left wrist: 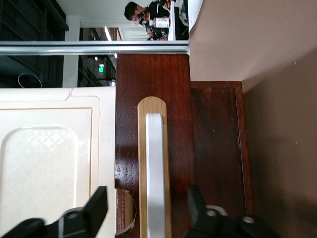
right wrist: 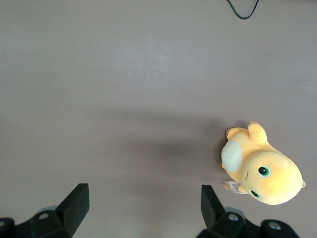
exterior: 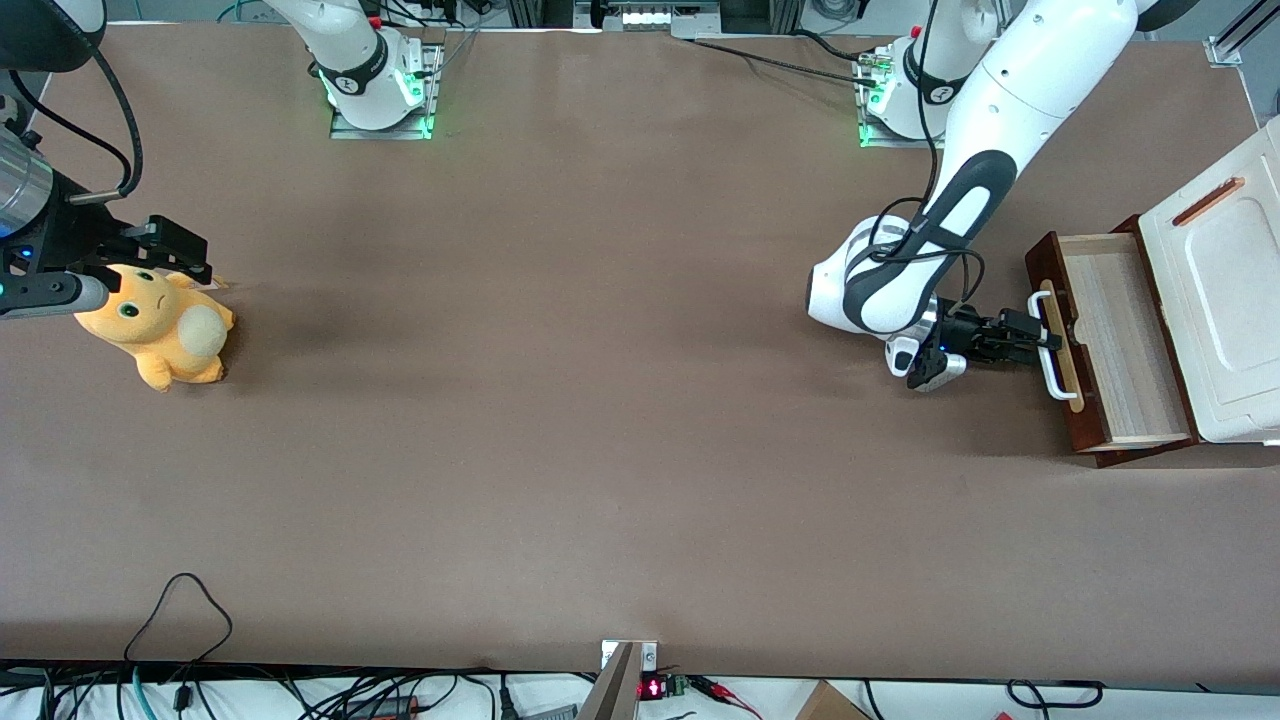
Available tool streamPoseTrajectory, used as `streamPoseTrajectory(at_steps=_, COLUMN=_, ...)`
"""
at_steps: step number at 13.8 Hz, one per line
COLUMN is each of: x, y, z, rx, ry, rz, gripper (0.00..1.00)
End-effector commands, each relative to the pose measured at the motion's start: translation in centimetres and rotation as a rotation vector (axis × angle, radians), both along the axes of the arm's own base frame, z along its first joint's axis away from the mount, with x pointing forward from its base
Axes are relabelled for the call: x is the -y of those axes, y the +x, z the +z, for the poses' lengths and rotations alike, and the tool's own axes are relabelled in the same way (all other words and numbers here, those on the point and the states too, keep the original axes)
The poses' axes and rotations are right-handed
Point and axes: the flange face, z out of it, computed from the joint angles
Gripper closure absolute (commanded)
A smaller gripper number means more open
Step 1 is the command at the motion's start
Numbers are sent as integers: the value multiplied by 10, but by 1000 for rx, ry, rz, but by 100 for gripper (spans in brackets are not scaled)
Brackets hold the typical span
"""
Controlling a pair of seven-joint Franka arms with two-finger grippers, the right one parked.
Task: Open lower drawer with left arm only
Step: 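Open the left gripper and lift it away from the handle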
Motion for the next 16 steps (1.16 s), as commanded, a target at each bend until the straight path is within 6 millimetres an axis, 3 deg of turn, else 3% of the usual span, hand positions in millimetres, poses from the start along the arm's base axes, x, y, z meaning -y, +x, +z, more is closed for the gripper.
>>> streamPoseTrajectory(at_steps=1, x=24, y=25, z=31, rx=9, ry=-123, rz=107, gripper=0)
streamPoseTrajectory(at_steps=2, x=38, y=32, z=44, rx=-6, ry=-173, rz=114, gripper=0)
streamPoseTrajectory(at_steps=5, x=54, y=60, z=90, rx=-43, ry=-321, rz=222, gripper=0)
streamPoseTrajectory(at_steps=8, x=62, y=95, z=163, rx=-116, ry=-579, rz=321, gripper=0)
streamPoseTrajectory(at_steps=12, x=28, y=113, z=262, rx=-230, ry=-843, rz=357, gripper=0)
streamPoseTrajectory(at_steps=16, x=-25, y=103, z=350, rx=-257, ry=-1165, rz=317, gripper=0)
